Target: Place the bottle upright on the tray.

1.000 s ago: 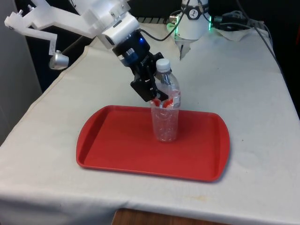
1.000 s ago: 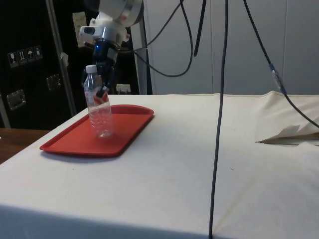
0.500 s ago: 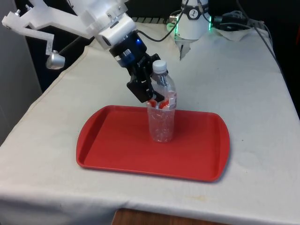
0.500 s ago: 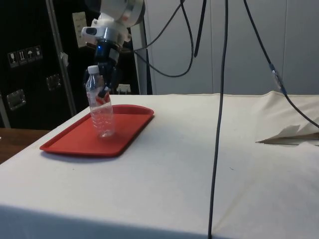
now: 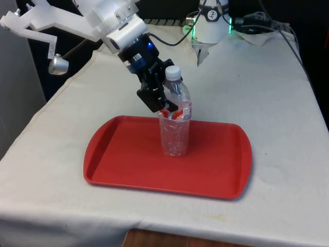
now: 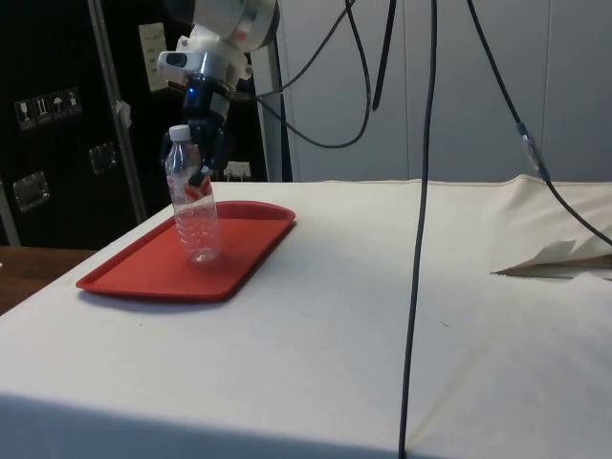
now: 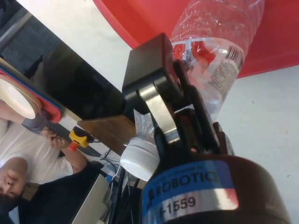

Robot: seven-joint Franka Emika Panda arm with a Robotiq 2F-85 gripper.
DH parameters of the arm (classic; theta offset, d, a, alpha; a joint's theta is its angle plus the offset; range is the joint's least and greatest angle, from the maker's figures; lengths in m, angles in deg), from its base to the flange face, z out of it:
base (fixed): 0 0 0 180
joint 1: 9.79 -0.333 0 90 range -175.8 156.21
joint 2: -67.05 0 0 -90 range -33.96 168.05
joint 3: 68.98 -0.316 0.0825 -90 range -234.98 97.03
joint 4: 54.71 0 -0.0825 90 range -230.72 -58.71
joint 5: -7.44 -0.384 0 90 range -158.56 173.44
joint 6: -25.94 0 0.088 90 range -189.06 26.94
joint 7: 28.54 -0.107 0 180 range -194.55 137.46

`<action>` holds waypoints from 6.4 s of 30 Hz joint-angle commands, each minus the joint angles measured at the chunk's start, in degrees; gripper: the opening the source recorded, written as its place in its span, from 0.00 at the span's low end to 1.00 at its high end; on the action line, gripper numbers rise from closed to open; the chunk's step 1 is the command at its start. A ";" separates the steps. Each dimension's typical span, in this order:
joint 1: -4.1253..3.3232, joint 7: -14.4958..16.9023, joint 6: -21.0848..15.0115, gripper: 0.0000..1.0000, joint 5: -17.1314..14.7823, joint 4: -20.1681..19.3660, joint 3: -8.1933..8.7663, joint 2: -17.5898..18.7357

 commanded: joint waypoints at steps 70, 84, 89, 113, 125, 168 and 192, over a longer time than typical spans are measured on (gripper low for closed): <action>2.35 1.78 1.60 1.00 -0.29 0.11 1.32 0.11; 3.04 2.75 2.23 1.00 -0.46 -0.11 2.46 0.06; 3.55 3.21 2.69 1.00 -0.69 0.11 3.04 0.06; 2.64 2.92 3.21 1.00 -0.46 1.09 6.36 -0.23; 1.32 2.69 2.18 1.00 2.18 1.03 7.73 0.06; -0.92 -4.58 5.67 1.00 13.52 5.50 11.12 -0.57; -2.01 -8.25 8.88 1.00 13.81 8.42 13.01 -2.52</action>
